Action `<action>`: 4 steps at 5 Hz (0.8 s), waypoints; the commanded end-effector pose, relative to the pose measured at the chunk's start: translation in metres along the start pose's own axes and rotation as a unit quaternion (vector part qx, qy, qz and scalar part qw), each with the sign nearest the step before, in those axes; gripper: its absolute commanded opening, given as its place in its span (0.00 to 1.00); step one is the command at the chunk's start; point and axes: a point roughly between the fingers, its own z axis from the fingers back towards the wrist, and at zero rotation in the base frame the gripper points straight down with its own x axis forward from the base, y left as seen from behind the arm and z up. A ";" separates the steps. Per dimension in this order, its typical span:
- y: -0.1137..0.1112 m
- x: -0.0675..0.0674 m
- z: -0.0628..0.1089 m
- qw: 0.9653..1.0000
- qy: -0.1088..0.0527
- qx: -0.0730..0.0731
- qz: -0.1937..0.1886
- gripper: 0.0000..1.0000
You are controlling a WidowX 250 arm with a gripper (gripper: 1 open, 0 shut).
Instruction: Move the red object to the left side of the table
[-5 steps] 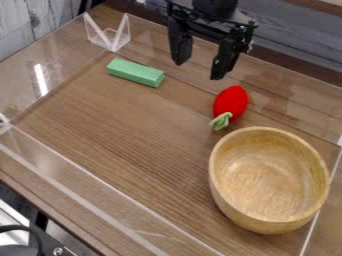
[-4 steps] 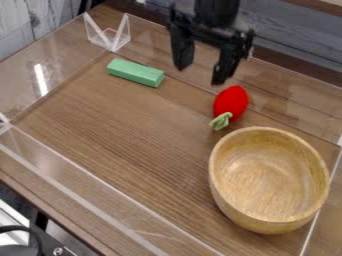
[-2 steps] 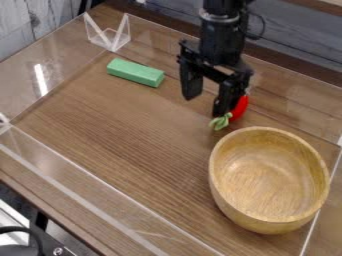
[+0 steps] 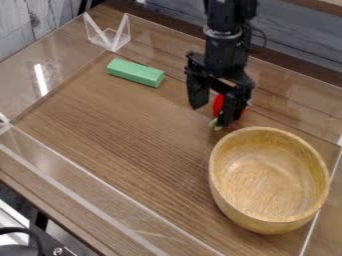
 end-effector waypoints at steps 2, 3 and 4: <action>0.003 0.018 0.003 0.999 -0.041 0.008 -0.007 1.00; 0.005 0.023 -0.001 0.999 -0.048 0.009 -0.007 1.00; 0.007 0.026 -0.003 0.998 -0.055 0.008 -0.007 1.00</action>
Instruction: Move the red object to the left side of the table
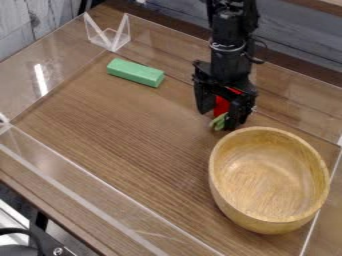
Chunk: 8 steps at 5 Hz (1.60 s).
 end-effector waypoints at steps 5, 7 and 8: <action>0.011 0.018 0.011 0.999 -0.051 0.006 0.006 1.00; 0.013 0.021 0.010 0.998 -0.056 0.006 0.012 1.00; 0.014 0.022 0.013 0.998 -0.062 0.005 0.015 1.00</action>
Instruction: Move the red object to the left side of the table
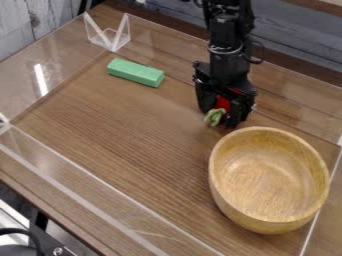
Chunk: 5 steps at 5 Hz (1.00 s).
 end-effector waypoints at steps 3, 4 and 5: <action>0.007 0.016 0.025 0.999 -0.049 0.008 0.011 0.00; 0.007 0.013 0.041 0.998 -0.060 0.005 0.010 0.00; 0.007 0.008 0.067 0.996 -0.084 0.008 0.009 0.00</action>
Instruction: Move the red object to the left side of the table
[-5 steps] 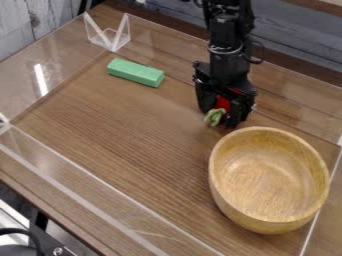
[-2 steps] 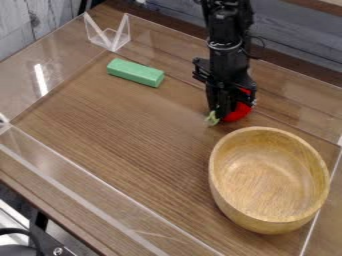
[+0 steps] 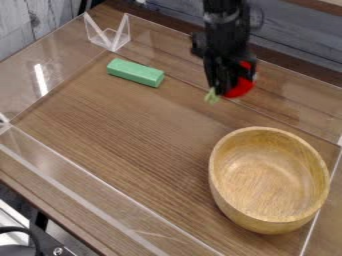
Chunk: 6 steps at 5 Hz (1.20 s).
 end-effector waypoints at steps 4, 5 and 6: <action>0.112 -0.097 0.059 0.997 -0.026 0.045 0.062 0.00; 0.136 -0.118 0.044 0.996 -0.018 0.052 0.069 0.00; 0.156 -0.131 0.027 0.995 -0.009 0.057 0.078 0.00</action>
